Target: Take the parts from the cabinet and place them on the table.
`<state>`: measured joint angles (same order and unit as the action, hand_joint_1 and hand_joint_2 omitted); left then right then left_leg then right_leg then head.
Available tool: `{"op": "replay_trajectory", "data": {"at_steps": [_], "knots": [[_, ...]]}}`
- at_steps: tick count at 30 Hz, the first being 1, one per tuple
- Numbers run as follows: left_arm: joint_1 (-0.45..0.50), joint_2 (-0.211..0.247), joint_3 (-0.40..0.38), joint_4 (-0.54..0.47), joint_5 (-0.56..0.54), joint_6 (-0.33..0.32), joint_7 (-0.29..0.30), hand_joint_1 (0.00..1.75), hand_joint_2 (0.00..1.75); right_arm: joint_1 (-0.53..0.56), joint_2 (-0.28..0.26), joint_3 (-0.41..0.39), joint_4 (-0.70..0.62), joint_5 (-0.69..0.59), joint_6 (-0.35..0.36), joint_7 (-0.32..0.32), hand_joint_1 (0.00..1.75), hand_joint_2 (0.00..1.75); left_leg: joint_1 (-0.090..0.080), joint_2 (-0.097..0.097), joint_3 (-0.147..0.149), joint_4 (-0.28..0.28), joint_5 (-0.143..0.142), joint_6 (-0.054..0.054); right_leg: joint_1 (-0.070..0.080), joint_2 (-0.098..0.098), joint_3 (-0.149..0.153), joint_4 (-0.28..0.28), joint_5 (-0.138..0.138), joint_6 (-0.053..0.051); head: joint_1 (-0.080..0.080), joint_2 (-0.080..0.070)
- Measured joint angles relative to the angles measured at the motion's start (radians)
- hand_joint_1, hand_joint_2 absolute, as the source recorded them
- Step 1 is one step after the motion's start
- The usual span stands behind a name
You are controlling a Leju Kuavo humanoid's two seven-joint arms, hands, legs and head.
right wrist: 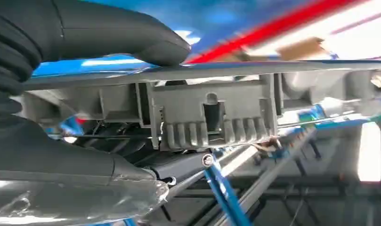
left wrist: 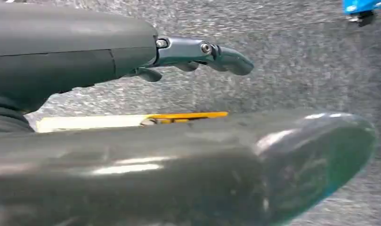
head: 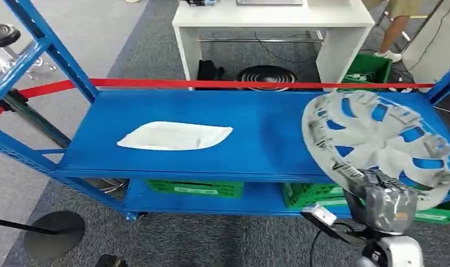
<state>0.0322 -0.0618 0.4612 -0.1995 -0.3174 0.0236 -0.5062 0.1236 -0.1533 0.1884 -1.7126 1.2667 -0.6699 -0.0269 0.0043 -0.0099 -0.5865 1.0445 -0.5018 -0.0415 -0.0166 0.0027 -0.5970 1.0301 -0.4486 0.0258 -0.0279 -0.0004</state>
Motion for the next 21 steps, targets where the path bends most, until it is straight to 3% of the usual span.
{"op": "replay_trajectory", "data": {"at_steps": [2, 3, 4, 5, 6, 8, 9, 10, 13, 15, 16, 18, 19, 20, 21], "knots": [[0.0, -0.003, 0.011, 0.0, 0.002, -0.011, -0.003, 0.0, 0.0, 0.023, 0.03, -0.018, -0.067, -0.152, -0.013, -0.096, 1.75, 1.75, 0.002, 0.0, -0.072, 0.156, -0.081, -0.006, 0.001, -0.001, -0.001, 0.0, -0.002, -0.007, -0.001, 0.0], [0.001, -0.003, 0.014, 0.0, 0.003, -0.015, -0.003, 0.0, 0.0, 0.032, 0.036, -0.018, -0.09, -0.205, -0.015, -0.124, 1.75, 1.75, 0.002, 0.0, -0.108, 0.231, -0.108, -0.007, 0.002, -0.001, -0.001, 0.0, -0.002, -0.008, -0.001, 0.0], [0.002, -0.003, 0.019, 0.0, 0.004, -0.018, -0.003, 0.0, 0.0, 0.041, 0.04, -0.018, -0.111, -0.26, -0.016, -0.157, 1.75, 1.75, 0.002, 0.0, -0.13, 0.272, -0.112, -0.007, 0.002, 0.0, 0.0, 0.0, -0.003, -0.009, -0.002, 0.0], [0.003, -0.003, 0.025, 0.0, 0.007, -0.022, -0.006, 0.0, 0.0, 0.05, 0.041, -0.018, -0.132, -0.298, -0.016, -0.18, 1.75, 1.75, 0.002, 0.0, -0.129, 0.263, -0.09, -0.005, 0.002, 0.001, 0.002, 0.0, -0.004, -0.01, -0.002, 0.0], [0.002, -0.003, 0.031, 0.0, 0.008, -0.026, -0.01, 0.0, 0.0, 0.056, 0.041, -0.016, -0.149, -0.346, -0.015, -0.204, 1.75, 1.75, 0.002, 0.001, -0.108, 0.216, -0.049, -0.003, 0.002, 0.003, 0.004, 0.0, -0.004, -0.01, -0.002, 0.0], [0.001, -0.003, 0.038, 0.0, 0.011, -0.043, -0.027, 0.0, 0.0, 0.059, 0.041, -0.004, -0.18, -0.451, -0.001, -0.251, 1.75, 1.75, 0.002, 0.001, -0.029, 0.05, 0.041, 0.003, 0.002, 0.006, 0.01, 0.0, -0.007, -0.005, -0.003, 0.0], [0.002, -0.003, 0.042, 0.0, 0.013, -0.054, -0.037, 0.0, 0.0, 0.058, 0.039, 0.007, -0.198, -0.537, 0.022, -0.289, 1.75, 1.75, 0.002, 0.002, -0.001, -0.007, 0.053, 0.006, 0.005, 0.007, 0.01, 0.001, -0.008, -0.001, -0.003, 0.0], [-0.001, -0.002, 0.047, 0.0, 0.014, -0.063, -0.046, 0.0, 0.0, 0.055, 0.033, 0.02, -0.213, -0.612, 0.052, -0.325, 1.75, 1.75, 0.002, 0.001, 0.011, -0.041, 0.039, 0.01, 0.01, 0.011, 0.004, 0.009, -0.011, 0.005, -0.002, 0.0], [0.001, -0.002, 0.061, 0.0, 0.014, -0.078, -0.072, 0.0, 0.0, 0.042, 0.016, 0.069, -0.262, -0.79, 0.154, -0.426, 1.75, 1.75, -0.002, 0.001, 0.006, -0.034, 0.041, 0.025, 0.006, 0.011, 0.006, -0.003, -0.004, 0.023, -0.001, 0.0], [0.0, -0.001, 0.064, 0.0, 0.013, -0.08, -0.079, 0.0, 0.0, 0.038, 0.006, 0.097, -0.29, -0.809, 0.172, -0.445, 1.75, 1.75, 0.007, 0.001, 0.009, -0.041, 0.046, 0.036, 0.007, 0.006, -0.007, 0.029, -0.033, 0.033, 0.003, 0.0], [0.0, 0.0, 0.066, 0.0, 0.013, -0.08, -0.08, 0.0, 0.0, 0.034, 0.006, 0.111, -0.299, -0.816, 0.177, -0.449, 1.75, 1.75, 0.007, 0.001, 0.009, -0.041, 0.045, 0.042, 0.006, 0.006, -0.033, 0.093, -0.072, 0.036, 0.009, 0.0], [0.002, 0.0, 0.067, 0.0, 0.008, -0.079, -0.087, 0.0, 0.0, 0.031, -0.001, 0.123, -0.309, -0.859, 0.203, -0.472, 1.75, 1.75, 0.006, -0.001, 0.01, -0.04, 0.044, 0.044, 0.005, 0.006, -0.107, 0.253, -0.144, 0.04, 0.009, 0.0], [0.004, 0.0, 0.067, 0.0, 0.002, -0.076, -0.091, 0.0, 0.0, 0.03, -0.003, 0.127, -0.315, -0.895, 0.224, -0.492, 1.75, 1.75, 0.005, -0.001, 0.01, -0.04, 0.044, 0.044, 0.005, 0.006, -0.135, 0.308, -0.158, 0.041, 0.011, 0.0], [0.005, 0.0, 0.067, 0.0, 0.0, -0.073, -0.096, 0.0, 0.0, 0.026, -0.005, 0.138, -0.326, -0.944, 0.251, -0.512, 1.75, 1.75, 0.005, -0.001, 0.011, -0.04, 0.044, 0.043, 0.005, 0.006, -0.139, 0.31, -0.145, 0.041, 0.011, 0.0], [0.004, 0.0, 0.067, 0.0, -0.002, -0.071, -0.101, 0.0, 0.0, 0.018, -0.007, 0.148, -0.337, -0.98, 0.283, -0.526, 1.75, 1.75, 0.005, -0.001, 0.014, -0.04, 0.042, 0.041, 0.005, 0.006, -0.119, 0.264, -0.108, 0.04, 0.011, 0.0]]}}
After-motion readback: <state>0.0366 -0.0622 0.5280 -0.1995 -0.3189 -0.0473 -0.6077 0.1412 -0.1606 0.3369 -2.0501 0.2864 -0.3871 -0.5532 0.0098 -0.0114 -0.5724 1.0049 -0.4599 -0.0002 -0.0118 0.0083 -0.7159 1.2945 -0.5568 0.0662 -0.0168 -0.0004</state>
